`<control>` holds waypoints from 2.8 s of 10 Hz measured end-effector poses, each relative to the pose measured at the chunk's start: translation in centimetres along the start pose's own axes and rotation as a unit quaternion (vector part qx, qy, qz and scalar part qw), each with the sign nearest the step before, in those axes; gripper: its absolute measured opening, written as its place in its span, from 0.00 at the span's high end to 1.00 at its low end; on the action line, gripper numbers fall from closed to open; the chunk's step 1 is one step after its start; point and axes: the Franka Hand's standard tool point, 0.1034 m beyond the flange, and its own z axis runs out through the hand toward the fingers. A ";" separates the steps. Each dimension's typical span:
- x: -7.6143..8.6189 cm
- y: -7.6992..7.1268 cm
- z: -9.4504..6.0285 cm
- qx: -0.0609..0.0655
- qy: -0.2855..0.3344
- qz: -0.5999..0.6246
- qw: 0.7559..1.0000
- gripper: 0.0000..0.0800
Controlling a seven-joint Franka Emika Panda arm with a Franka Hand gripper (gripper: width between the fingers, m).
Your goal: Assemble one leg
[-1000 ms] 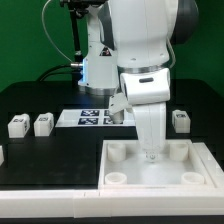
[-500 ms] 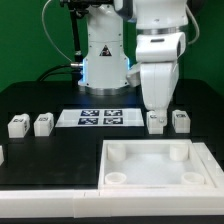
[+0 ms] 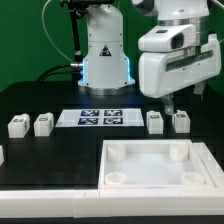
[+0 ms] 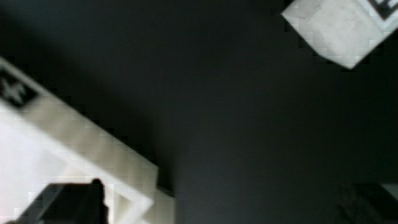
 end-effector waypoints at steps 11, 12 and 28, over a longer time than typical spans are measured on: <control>-2.6 -4.5 2.6 0.049 -0.259 0.268 0.927 0.19; -2.5 -4.7 2.9 0.055 -0.289 0.263 0.919 0.19; -5.7 -5.7 6.3 0.088 -0.438 0.237 0.863 0.50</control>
Offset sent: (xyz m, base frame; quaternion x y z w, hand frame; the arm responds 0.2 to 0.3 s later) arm -0.0311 -0.0112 -0.0155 -0.0118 0.0104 0.2466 0.9690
